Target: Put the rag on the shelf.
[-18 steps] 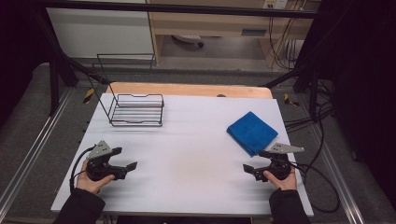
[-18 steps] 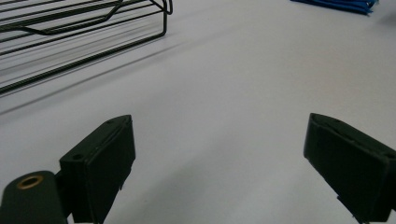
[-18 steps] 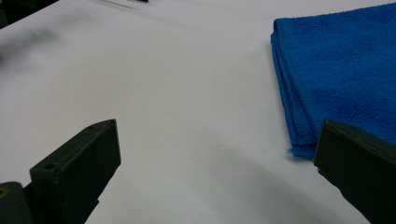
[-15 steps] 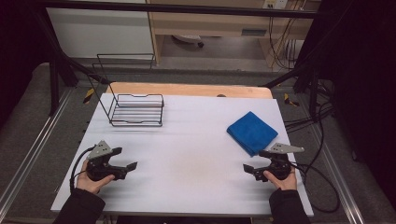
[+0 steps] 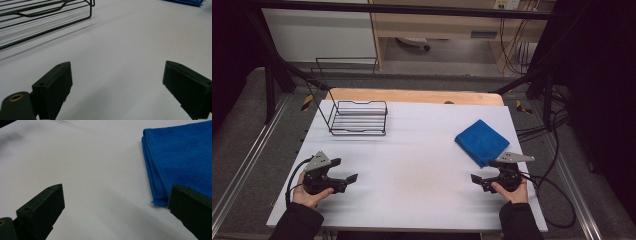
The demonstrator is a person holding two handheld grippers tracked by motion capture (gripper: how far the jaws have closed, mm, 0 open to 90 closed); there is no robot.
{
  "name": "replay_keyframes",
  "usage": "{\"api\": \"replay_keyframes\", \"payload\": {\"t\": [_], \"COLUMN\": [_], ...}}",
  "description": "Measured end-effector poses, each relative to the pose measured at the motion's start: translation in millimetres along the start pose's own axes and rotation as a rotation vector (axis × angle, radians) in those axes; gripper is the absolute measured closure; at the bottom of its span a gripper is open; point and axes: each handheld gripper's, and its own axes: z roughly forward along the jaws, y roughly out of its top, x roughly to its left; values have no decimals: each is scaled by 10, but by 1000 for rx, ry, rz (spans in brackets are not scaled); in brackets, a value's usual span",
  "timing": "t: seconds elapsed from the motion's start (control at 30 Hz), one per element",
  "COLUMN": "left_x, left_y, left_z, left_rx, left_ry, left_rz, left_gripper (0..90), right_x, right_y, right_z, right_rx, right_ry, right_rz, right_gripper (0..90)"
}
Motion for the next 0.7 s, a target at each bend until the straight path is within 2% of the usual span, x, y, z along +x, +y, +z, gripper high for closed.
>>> {"api": "replay_keyframes", "payload": {"t": [0.23,0.33,0.47,0.5,0.6,0.7], "left_x": [4,7,3,2,0,1], "left_y": [-4,-5,-3,-2,-1,-4], "left_z": [-5,-4,-4,-5,-4,2], "left_rx": [0,1,2,2,4,9], "left_ry": [8,12,12,12,13,12], "left_rz": [-3,-8,-5,-5,-1,0], "left_gripper": [88,87,87,88,88,89], "right_x": [-33,-69,-106,-142,-182,-271], "right_y": [78,112,171,213,248,279], "right_z": [87,118,150,179,217,318], "right_rx": [43,39,39,52,66,88], "right_ry": [-78,-99,-112,-122,-128,-156], "right_rz": [-6,-9,-24,-23,-26,-29], "right_gripper": [43,78,142,200,250,336]}}
